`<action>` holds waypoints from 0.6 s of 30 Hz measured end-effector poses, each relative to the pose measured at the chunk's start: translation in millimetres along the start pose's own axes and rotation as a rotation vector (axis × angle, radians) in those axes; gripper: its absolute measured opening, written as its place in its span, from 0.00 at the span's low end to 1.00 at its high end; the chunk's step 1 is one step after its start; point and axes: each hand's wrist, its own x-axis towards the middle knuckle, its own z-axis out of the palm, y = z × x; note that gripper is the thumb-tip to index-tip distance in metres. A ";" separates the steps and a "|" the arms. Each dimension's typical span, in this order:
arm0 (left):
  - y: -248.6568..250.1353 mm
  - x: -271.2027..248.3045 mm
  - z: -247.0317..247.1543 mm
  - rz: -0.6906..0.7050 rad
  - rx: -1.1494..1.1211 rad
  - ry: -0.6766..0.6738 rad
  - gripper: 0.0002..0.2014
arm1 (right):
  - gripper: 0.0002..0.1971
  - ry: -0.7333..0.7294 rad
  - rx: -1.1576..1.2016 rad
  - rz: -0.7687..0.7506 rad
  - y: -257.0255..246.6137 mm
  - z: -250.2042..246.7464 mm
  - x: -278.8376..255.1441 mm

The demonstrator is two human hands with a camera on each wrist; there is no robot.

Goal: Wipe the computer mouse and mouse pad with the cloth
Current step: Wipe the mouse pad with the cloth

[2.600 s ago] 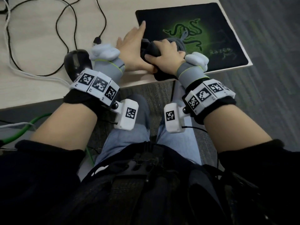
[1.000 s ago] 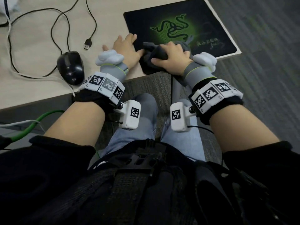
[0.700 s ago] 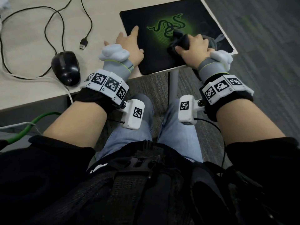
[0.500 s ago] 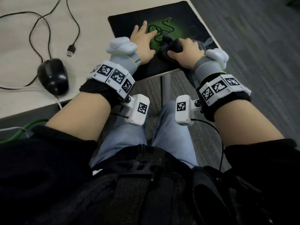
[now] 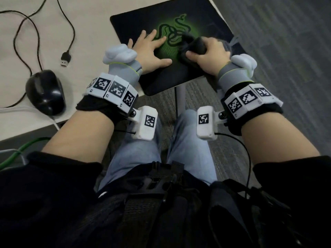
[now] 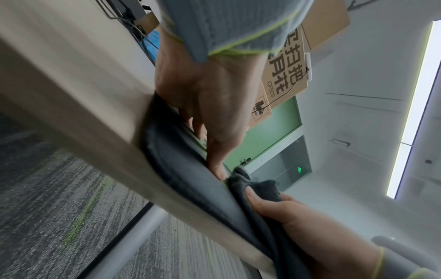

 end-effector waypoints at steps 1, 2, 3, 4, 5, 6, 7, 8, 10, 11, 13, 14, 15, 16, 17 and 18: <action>0.0 -0.5 1.2 0.003 -0.004 0.008 0.35 | 0.21 0.042 0.000 0.048 4.3 -2.8 2.8; -0.2 -0.1 1.4 0.004 -0.005 0.016 0.35 | 0.22 0.068 -0.018 0.081 6.6 -4.3 5.6; -1.0 0.6 0.2 0.003 -0.007 0.019 0.35 | 0.22 0.077 -0.045 0.097 5.9 -4.4 7.6; -2.4 0.0 -0.7 0.003 -0.012 0.010 0.35 | 0.22 0.076 -0.071 0.108 4.4 -1.7 7.3; -3.0 -0.5 -3.4 0.006 -0.016 -0.001 0.35 | 0.22 0.079 -0.089 0.111 1.9 -0.8 6.4; -4.0 -0.8 -6.0 0.008 -0.016 -0.016 0.35 | 0.23 0.079 -0.094 0.111 -0.1 1.3 5.4; -5.9 -1.3 -9.2 0.004 -0.014 -0.035 0.34 | 0.23 0.075 -0.092 0.107 -2.9 3.9 4.4; -7.7 -1.2 -12.7 -0.003 -0.015 -0.053 0.34 | 0.23 0.065 -0.092 0.096 -5.6 5.3 3.6; -13.4 -2.3 -19.8 -0.024 -0.005 -0.090 0.34 | 0.22 0.038 -0.089 0.061 -12.9 10.7 0.2; -15.7 -2.3 -22.5 -0.033 0.001 -0.103 0.34 | 0.22 0.028 -0.085 0.034 -18.1 13.6 -2.3; -17.4 -1.9 -26.4 -0.057 0.003 -0.108 0.35 | 0.20 0.024 -0.082 -0.024 -29.2 22.4 -8.0; -17.0 -2.1 -26.6 -0.067 0.000 -0.102 0.35 | 0.20 0.039 -0.089 -0.046 -32.7 29.1 -11.2; -16.0 -2.6 -26.3 -0.075 -0.005 -0.092 0.35 | 0.20 0.059 -0.098 -0.058 -34.2 34.9 -14.8; -15.1 -2.8 -25.6 -0.082 -0.018 -0.084 0.35 | 0.21 0.074 -0.101 -0.061 -33.8 38.9 -17.5; -14.5 -2.8 -24.9 -0.087 -0.037 -0.078 0.34 | 0.22 0.085 -0.101 -0.057 -31.3 40.1 -17.5; -14.2 -2.6 -24.2 -0.089 -0.055 -0.068 0.34 | 0.23 0.098 -0.101 -0.046 -26.3 38.6 -15.0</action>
